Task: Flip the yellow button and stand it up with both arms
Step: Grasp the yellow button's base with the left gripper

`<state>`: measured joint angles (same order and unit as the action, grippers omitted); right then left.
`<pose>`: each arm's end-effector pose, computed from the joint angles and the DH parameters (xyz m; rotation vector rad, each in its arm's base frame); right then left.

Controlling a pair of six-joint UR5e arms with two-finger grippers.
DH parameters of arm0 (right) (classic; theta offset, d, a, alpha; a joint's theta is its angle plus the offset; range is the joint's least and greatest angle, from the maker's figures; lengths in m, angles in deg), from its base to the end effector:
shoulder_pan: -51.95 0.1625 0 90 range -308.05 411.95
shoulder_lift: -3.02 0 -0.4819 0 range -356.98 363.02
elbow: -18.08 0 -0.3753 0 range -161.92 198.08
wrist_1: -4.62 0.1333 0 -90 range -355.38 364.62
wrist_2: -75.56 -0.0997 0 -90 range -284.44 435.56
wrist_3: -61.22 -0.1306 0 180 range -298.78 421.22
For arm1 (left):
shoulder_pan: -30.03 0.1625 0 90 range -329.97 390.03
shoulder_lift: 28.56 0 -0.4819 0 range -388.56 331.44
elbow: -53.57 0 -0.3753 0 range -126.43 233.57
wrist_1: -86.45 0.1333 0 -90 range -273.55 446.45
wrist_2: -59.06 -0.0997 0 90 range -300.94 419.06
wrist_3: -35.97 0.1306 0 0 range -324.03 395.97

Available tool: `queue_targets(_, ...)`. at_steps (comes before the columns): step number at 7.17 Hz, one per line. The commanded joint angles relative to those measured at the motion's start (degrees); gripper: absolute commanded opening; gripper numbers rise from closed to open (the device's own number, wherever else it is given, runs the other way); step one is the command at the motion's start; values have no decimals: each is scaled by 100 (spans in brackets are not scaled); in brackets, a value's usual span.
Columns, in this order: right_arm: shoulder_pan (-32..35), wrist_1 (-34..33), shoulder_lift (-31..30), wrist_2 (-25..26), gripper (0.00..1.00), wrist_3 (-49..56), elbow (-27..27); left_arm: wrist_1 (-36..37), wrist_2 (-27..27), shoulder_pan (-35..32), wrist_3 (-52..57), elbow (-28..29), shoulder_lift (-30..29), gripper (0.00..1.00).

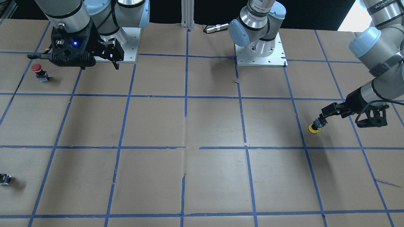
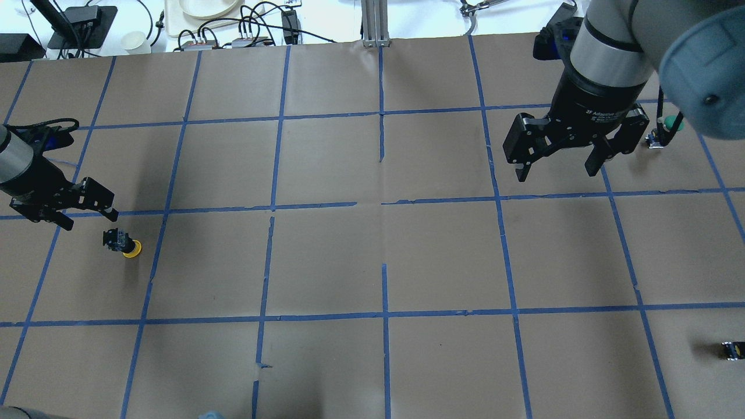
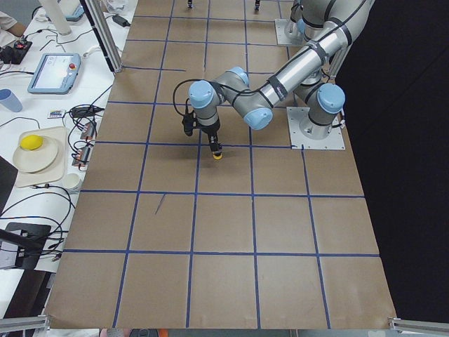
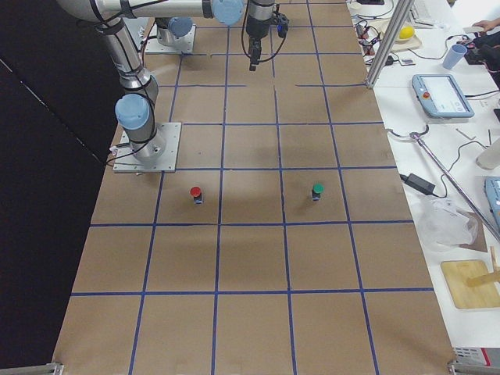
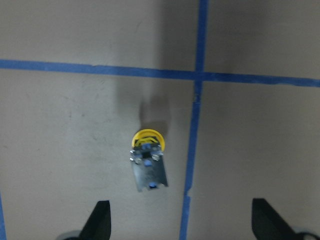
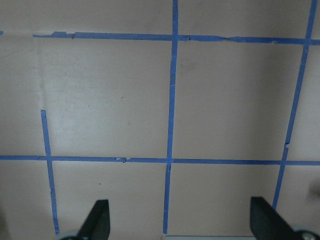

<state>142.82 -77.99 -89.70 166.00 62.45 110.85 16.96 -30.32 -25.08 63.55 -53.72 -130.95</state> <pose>0.1389 -0.4323 0.5011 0.0581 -3.1272 -0.2034 0.1795 -0.4930 0.3025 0.1953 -3.0366 -0.2001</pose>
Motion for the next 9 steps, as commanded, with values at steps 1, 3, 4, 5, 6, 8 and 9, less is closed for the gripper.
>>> queue_targets(1,0,8,0,0,100,0,22,740,-10,53,-86,-536,-79,92)
queue_targets(3,0,8,0,9,100,0,48,901,8,36,-104,-644,-105,92)
queue_targets(4,0,8,-9,9,100,0,48,902,-36,27,-130,-644,-114,81)
queue_targets(5,0,8,0,9,100,0,57,902,-36,27,-217,-653,-149,79)
queue_targets(6,0,8,-9,9,100,-9,48,902,-54,27,-200,-653,-150,57)
queue_targets(8,-52,-36,-9,9,100,43,22,902,-45,18,-192,-627,-141,17)
queue_targets(9,-61,-45,-18,9,100,0,5,910,-28,18,-192,-592,-132,12)
